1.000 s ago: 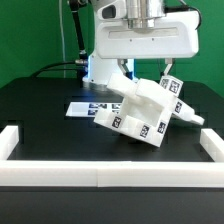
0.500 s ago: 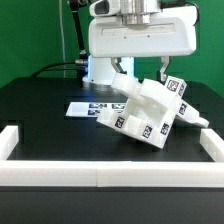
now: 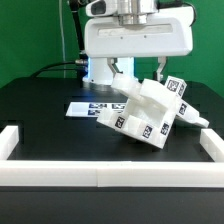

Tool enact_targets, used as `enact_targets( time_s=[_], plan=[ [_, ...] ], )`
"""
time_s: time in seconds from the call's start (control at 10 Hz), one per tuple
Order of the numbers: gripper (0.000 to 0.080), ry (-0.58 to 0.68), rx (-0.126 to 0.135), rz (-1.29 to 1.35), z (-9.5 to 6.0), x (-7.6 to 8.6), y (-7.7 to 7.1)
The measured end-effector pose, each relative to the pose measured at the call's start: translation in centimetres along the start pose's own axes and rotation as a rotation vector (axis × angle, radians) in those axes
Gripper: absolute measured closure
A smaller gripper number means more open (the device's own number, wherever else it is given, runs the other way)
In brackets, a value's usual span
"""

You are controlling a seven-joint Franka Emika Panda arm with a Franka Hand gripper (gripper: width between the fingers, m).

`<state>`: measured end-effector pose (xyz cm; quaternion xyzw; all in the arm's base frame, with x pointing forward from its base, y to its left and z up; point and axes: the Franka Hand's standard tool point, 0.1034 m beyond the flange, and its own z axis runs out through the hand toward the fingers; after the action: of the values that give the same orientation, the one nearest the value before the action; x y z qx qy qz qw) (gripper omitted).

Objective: Assemble chair

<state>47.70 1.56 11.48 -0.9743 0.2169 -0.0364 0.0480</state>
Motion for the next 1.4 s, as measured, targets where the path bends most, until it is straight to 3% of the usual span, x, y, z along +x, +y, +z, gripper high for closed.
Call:
enact_targets(
  time_s=[0.2,0.7,1.0,1.4],
  plan=[
    [0.0151,-0.009,0.012,0.018,-1.0,1.8,-0.1],
    [0.0151,-0.012,0.014,0.020,-1.1,2.1,-0.3],
    [0.0151,-0.026,0.026,0.077,-2.1,3.6,-2.2],
    [0.0151,-0.024,0.026,0.073,-2.1,3.3,-3.3]
  ],
)
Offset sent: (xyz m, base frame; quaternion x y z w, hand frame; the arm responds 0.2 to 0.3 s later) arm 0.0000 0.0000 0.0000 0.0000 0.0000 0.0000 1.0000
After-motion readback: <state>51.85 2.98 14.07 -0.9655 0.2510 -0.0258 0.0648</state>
